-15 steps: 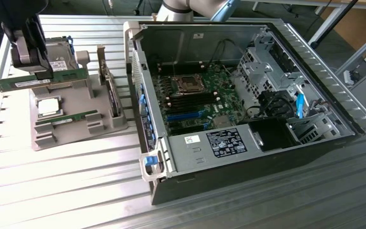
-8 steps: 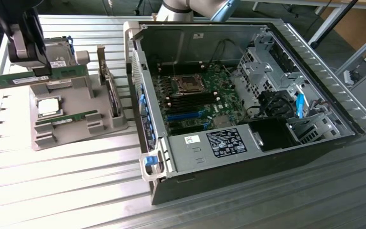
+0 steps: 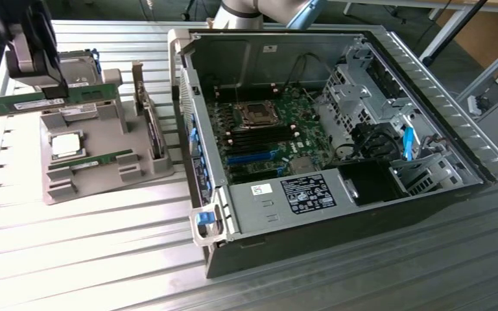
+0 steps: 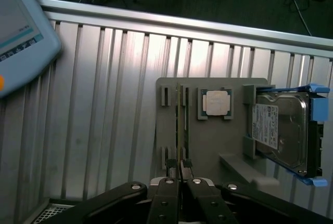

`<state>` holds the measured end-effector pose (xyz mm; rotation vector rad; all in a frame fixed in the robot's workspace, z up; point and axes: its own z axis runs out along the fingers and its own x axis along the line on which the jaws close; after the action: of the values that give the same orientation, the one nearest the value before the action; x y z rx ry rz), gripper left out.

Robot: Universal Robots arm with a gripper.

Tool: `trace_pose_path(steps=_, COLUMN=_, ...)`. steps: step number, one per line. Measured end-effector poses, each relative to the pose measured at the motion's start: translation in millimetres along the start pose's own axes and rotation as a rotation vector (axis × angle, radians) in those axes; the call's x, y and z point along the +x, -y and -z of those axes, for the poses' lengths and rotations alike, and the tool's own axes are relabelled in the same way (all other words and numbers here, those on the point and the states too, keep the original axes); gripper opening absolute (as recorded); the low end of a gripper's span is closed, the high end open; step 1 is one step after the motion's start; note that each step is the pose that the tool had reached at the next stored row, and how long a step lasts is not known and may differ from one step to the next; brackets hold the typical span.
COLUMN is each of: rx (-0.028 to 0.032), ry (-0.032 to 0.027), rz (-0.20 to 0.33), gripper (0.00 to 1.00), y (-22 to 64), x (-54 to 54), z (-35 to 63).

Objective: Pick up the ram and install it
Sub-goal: 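Pick up the ram and move it above insertion slot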

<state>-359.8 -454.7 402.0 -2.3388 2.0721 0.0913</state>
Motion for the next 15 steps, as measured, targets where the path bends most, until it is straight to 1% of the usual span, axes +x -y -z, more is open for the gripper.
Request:
trace_pose_path(steps=9, rx=-0.0001, ry=0.0000, rz=0.000, gripper=0.11, y=-0.2, x=-0.4, z=8.3)
trace_pose_path(steps=13, rx=-0.0001, ry=0.0000, rz=0.000, gripper=0.11, y=-0.2, x=-0.5, z=8.9)
trace_pose_path(steps=15, rx=0.0000, ry=0.0000, rz=0.000, gripper=0.11, y=1.6, x=-0.2, z=8.9)
